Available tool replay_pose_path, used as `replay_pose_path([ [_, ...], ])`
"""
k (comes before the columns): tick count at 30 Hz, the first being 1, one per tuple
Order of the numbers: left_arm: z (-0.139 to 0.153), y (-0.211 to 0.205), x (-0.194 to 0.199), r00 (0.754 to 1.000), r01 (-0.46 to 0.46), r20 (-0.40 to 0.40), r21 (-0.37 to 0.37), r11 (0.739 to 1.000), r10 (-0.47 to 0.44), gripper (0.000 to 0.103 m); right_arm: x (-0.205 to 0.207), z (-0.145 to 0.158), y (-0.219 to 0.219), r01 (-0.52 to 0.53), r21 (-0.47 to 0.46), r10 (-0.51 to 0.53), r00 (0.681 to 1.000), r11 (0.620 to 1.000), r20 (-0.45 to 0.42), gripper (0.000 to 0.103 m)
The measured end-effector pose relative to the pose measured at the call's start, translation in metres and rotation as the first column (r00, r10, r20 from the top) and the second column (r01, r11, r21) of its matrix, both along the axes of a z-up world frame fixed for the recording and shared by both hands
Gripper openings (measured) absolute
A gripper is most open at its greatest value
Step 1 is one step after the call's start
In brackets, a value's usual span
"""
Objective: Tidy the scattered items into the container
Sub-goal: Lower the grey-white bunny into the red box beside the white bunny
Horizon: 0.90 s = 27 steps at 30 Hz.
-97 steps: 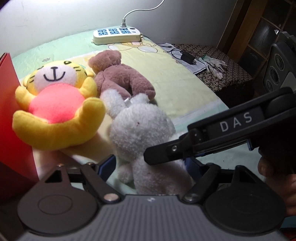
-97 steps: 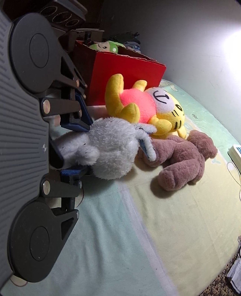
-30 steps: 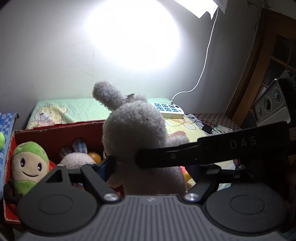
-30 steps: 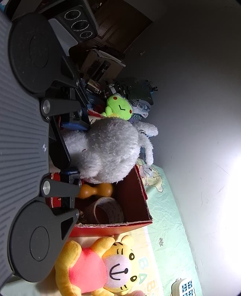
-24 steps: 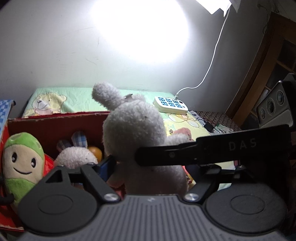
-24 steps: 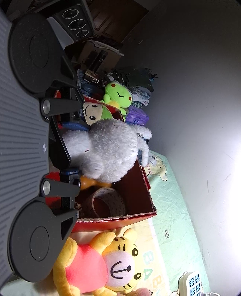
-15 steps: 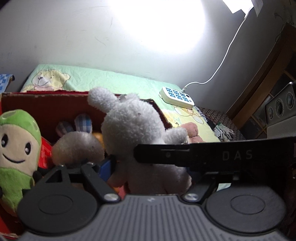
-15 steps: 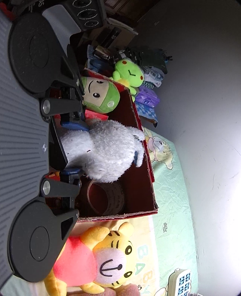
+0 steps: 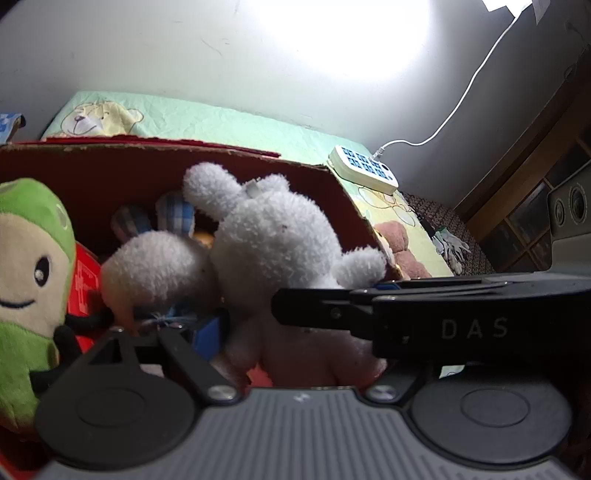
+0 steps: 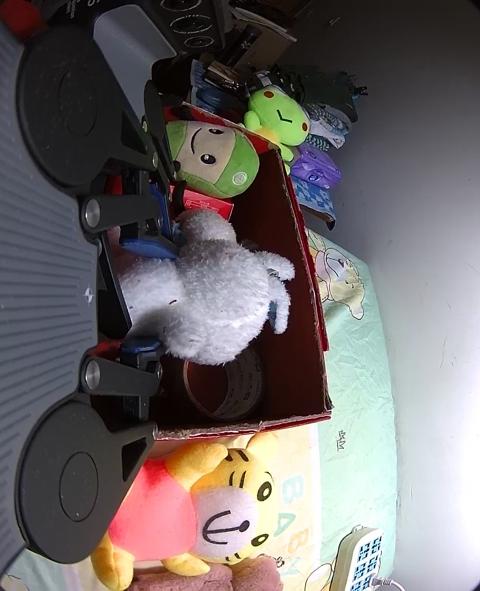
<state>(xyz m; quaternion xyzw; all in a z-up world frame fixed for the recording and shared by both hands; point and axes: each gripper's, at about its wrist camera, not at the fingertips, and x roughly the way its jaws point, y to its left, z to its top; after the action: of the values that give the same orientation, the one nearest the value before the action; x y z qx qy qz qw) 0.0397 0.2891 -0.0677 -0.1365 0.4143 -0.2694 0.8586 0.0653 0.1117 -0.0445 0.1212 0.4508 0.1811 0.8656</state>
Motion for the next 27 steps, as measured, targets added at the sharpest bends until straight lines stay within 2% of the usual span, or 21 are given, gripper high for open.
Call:
replay_pose_path([
  [7, -0.002, 0.01, 0.004, 1.0, -0.017, -0.014, -0.021, 1.0, 0.017, 0.086, -0.005, 0.006, -0.009, 0.034, 0.026, -0.034, 0.999, 0.999, 0.017, 0.047],
  [9, -0.001, 0.009, 0.004, 1.0, -0.014, -0.012, -0.012, 1.0, 0.014, 0.086, -0.005, 0.003, -0.01, 0.042, 0.042, -0.042, 0.999, 0.998, 0.001, 0.041],
  [15, 0.003, 0.003, 0.001, 1.0, -0.005, 0.009, 0.046, 0.999, 0.005, 0.086, -0.006, 0.001, -0.008, 0.04, 0.069, -0.039, 0.999, 0.997, -0.013, 0.036],
  [19, 0.008, -0.003, -0.003, 0.999, 0.002, 0.032, 0.141, 0.99, -0.007, 0.086, -0.003, -0.007, -0.006, 0.037, 0.076, -0.033, 0.998, 0.996, -0.054, 0.037],
  [22, 0.007, -0.009, -0.007, 0.998, 0.009, 0.052, 0.185, 0.983, -0.019, 0.086, -0.005, -0.005, -0.007, 0.034, 0.086, -0.03, 0.998, 0.996, -0.049, 0.039],
  [24, 0.007, -0.012, -0.008, 0.998, 0.009, 0.054, 0.194, 0.981, -0.02, 0.087, -0.006, -0.004, -0.011, 0.037, 0.103, -0.033, 0.999, 0.994, -0.041, 0.038],
  [27, 0.007, -0.011, -0.005, 0.999, 0.01, 0.037, 0.184, 0.983, -0.017, 0.095, -0.008, -0.001, -0.018, 0.048, 0.13, -0.045, 0.999, 0.99, -0.024, 0.039],
])
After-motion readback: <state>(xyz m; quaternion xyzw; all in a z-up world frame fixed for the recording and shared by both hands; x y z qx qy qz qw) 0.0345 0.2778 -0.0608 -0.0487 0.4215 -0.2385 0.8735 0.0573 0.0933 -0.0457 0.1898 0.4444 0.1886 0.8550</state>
